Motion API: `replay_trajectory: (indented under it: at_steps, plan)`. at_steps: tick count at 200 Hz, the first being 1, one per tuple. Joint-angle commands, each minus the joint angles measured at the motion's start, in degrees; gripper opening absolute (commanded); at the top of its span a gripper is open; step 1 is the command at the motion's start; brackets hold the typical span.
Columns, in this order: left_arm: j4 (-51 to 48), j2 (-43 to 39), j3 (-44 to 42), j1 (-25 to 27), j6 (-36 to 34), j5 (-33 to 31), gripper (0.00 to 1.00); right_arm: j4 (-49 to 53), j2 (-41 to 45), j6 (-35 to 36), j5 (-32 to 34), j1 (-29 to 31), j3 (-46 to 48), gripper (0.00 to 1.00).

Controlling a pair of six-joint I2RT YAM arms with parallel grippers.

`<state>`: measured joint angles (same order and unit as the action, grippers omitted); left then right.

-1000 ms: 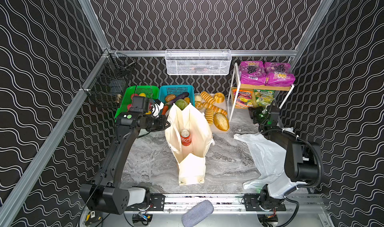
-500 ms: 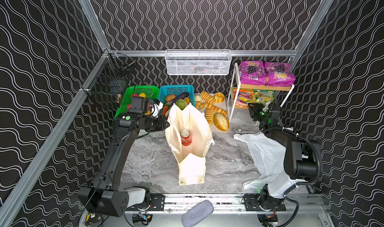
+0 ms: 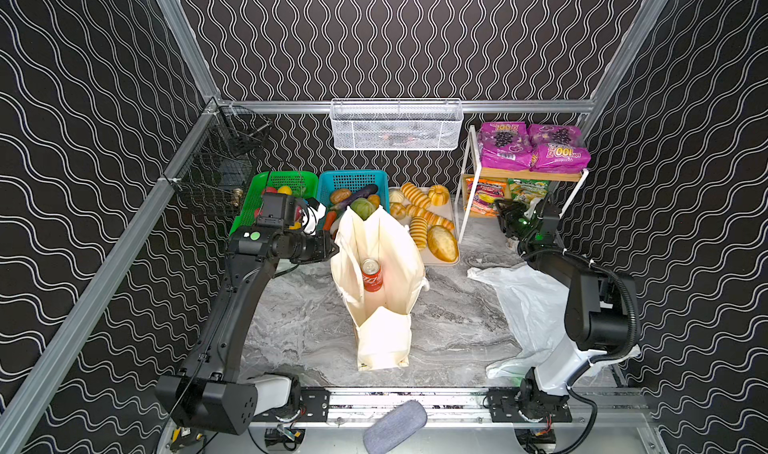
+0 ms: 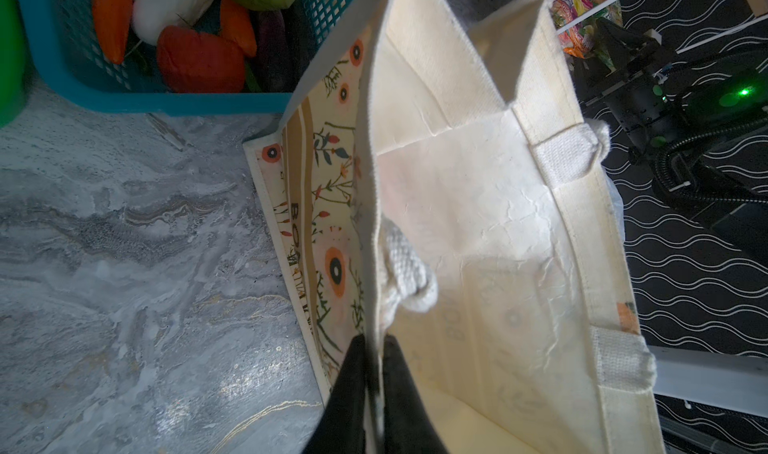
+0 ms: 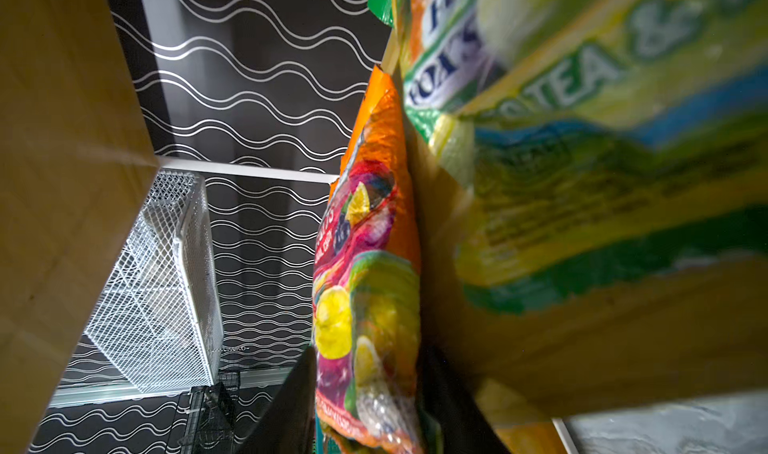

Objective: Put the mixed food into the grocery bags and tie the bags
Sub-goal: 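Grasp the orange snack packet on the lower shelf with the right gripper, then pull the orange snack packet off the shelf and carry it to the tote bag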

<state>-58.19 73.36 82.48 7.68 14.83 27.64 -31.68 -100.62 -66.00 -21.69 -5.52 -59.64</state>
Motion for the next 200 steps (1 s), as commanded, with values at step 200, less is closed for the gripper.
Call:
replay_trajectory:
  at_steps: [200]
  plan:
    - [1.0,-0.2,0.9,0.1,0.2,1.0,0.06,20.6,28.2,23.2,0.6,0.3,5.1,0.00]
